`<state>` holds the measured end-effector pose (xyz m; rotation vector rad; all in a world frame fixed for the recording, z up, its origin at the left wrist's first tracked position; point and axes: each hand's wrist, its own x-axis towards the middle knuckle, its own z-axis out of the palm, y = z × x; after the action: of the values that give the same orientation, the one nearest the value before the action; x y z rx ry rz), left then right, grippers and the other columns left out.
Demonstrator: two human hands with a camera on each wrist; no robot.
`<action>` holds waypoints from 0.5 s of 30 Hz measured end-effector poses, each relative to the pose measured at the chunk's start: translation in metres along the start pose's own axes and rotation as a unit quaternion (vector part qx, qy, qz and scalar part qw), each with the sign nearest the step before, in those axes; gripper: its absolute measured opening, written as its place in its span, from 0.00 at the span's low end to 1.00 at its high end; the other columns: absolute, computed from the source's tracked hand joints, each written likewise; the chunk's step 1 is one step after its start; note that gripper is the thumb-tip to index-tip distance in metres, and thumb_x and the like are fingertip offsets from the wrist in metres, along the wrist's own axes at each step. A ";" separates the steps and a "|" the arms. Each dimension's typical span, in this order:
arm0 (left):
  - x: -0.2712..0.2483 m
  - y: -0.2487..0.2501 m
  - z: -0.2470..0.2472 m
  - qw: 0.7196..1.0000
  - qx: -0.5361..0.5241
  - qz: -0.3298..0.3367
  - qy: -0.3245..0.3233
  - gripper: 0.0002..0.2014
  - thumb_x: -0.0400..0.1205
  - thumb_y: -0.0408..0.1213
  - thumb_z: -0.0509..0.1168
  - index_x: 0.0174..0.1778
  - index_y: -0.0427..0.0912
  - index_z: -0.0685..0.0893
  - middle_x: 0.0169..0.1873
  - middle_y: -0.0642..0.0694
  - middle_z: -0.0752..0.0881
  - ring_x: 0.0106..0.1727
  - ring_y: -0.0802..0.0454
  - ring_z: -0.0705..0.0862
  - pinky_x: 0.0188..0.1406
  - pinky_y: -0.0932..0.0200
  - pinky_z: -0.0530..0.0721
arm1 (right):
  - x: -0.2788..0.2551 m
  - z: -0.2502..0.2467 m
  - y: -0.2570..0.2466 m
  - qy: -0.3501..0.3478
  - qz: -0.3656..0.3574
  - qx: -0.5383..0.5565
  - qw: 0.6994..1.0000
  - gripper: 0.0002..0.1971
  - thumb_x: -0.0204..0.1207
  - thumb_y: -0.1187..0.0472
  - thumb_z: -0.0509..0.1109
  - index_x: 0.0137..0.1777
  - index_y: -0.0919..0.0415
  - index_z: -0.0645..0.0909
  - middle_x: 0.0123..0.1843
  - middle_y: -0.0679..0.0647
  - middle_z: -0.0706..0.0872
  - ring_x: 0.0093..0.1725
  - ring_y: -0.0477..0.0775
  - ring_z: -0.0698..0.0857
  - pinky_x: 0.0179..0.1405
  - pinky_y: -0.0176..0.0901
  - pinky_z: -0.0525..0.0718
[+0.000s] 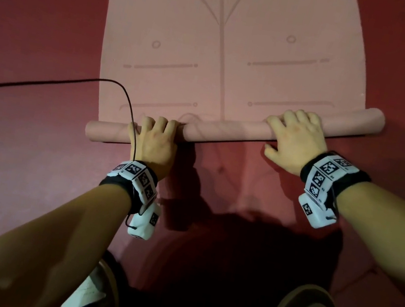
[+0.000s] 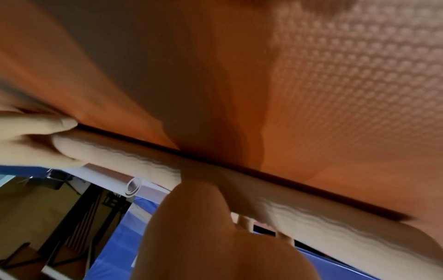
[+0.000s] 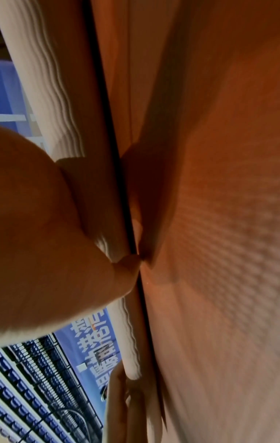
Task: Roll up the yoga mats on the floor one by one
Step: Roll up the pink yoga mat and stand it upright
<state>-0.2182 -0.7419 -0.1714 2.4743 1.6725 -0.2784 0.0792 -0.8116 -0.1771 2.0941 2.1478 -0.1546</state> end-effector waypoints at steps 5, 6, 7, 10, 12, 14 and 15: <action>0.014 -0.006 -0.005 0.999 -0.023 0.010 -0.028 0.20 0.81 0.38 0.62 0.70 0.43 0.78 0.60 0.43 0.82 0.64 0.37 0.76 0.64 0.37 0.67 | 0.013 -0.011 0.002 -0.058 0.006 -0.007 0.998 0.26 0.67 0.43 0.71 0.63 0.54 0.79 0.52 0.59 0.84 0.54 0.64 0.81 0.57 0.57 0.73; 0.016 -0.008 -0.007 0.999 -0.026 0.015 -0.038 0.19 0.81 0.39 0.62 0.70 0.44 0.78 0.61 0.43 0.83 0.64 0.38 0.76 0.63 0.38 0.68 | 0.014 -0.013 0.003 -0.073 0.007 -0.006 0.997 0.26 0.67 0.43 0.70 0.63 0.53 0.78 0.53 0.58 0.85 0.55 0.64 0.82 0.57 0.56 0.73; 0.019 -0.009 -0.009 0.998 -0.027 0.020 -0.051 0.19 0.82 0.40 0.61 0.70 0.44 0.78 0.61 0.44 0.83 0.64 0.39 0.76 0.63 0.38 0.68 | 0.016 -0.015 0.004 -0.086 0.008 -0.005 0.996 0.25 0.68 0.43 0.70 0.64 0.52 0.78 0.53 0.57 0.85 0.56 0.63 0.82 0.58 0.55 0.73; 0.024 -0.010 -0.016 0.993 -0.047 0.026 -0.105 0.17 0.84 0.42 0.58 0.69 0.46 0.77 0.63 0.45 0.83 0.65 0.41 0.76 0.63 0.39 0.69 | 0.017 -0.022 0.009 -0.121 0.012 0.022 0.992 0.24 0.69 0.43 0.69 0.65 0.50 0.79 0.52 0.53 0.87 0.55 0.61 0.84 0.56 0.52 0.74; 0.026 -0.009 -0.020 0.988 -0.067 0.024 -0.139 0.16 0.84 0.41 0.57 0.67 0.46 0.77 0.62 0.44 0.84 0.64 0.40 0.76 0.62 0.40 0.68 | 0.017 -0.025 0.013 -0.139 0.010 0.046 0.989 0.23 0.69 0.43 0.70 0.63 0.49 0.78 0.51 0.52 0.87 0.51 0.61 0.85 0.49 0.49 0.75; 0.029 -0.008 -0.022 0.983 -0.088 0.014 -0.158 0.14 0.83 0.40 0.58 0.65 0.45 0.77 0.59 0.41 0.85 0.61 0.39 0.79 0.61 0.41 0.70 | 0.019 -0.027 0.016 -0.154 0.011 0.073 0.985 0.23 0.69 0.40 0.71 0.62 0.49 0.76 0.50 0.51 0.88 0.46 0.59 0.83 0.44 0.48 0.75; 0.032 -0.009 -0.023 0.981 -0.103 0.004 -0.162 0.14 0.83 0.40 0.59 0.65 0.45 0.76 0.56 0.40 0.86 0.59 0.38 0.80 0.61 0.41 0.71 | 0.019 -0.027 0.018 -0.159 0.012 0.088 0.983 0.26 0.70 0.37 0.71 0.63 0.49 0.73 0.50 0.51 0.88 0.44 0.59 0.82 0.44 0.48 0.75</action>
<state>-0.2136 -0.7051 -0.1569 2.1483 1.4765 -0.4556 0.0965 -0.7873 -0.1530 2.0167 1.9777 -0.6512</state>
